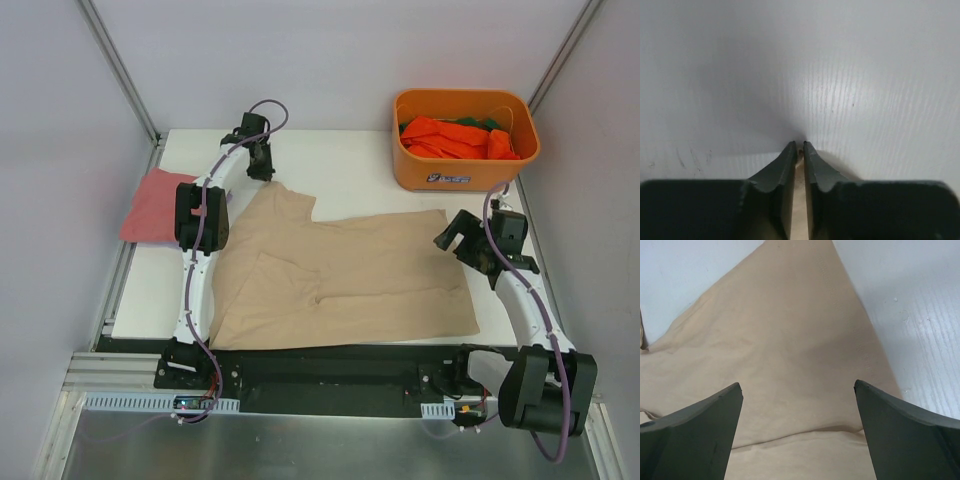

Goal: Fold and stack the t-shirts
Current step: Grap the side of the flattened tshirt furthest away from the robot with both arms

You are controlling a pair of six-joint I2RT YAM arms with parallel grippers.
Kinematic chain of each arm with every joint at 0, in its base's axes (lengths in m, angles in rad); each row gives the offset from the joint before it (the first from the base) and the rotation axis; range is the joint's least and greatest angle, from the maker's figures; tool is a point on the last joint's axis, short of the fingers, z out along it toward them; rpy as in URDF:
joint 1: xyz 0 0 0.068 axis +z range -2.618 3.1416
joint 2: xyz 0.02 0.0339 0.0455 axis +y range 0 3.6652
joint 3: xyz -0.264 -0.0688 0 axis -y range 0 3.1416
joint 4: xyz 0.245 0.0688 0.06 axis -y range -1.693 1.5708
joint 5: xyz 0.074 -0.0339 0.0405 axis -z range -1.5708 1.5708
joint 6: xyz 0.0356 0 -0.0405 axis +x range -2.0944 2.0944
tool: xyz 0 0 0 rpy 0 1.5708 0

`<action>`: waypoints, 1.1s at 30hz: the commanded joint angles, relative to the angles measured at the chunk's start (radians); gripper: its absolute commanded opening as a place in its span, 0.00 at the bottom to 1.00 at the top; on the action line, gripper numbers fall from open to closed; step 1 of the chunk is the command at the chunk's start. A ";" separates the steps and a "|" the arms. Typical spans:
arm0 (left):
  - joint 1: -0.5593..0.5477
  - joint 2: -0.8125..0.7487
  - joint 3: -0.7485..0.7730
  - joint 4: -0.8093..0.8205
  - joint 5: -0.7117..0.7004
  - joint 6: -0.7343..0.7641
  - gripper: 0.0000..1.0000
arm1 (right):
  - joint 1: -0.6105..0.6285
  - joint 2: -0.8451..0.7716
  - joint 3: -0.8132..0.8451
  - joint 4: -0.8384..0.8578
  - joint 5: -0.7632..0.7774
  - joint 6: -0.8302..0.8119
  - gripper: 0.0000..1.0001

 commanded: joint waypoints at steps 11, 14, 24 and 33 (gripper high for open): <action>-0.013 -0.126 -0.089 -0.072 -0.025 0.057 0.00 | 0.026 0.380 0.339 0.081 0.113 0.051 0.97; -0.013 -0.200 -0.138 -0.050 -0.021 0.046 0.00 | 0.036 0.437 0.395 0.076 0.142 0.053 0.97; -0.013 -0.388 -0.387 0.085 0.030 0.006 0.00 | 0.046 0.567 0.433 0.190 0.240 0.099 0.97; -0.013 -0.520 -0.628 0.189 0.128 -0.052 0.00 | 0.066 0.737 0.548 0.198 0.231 0.094 0.94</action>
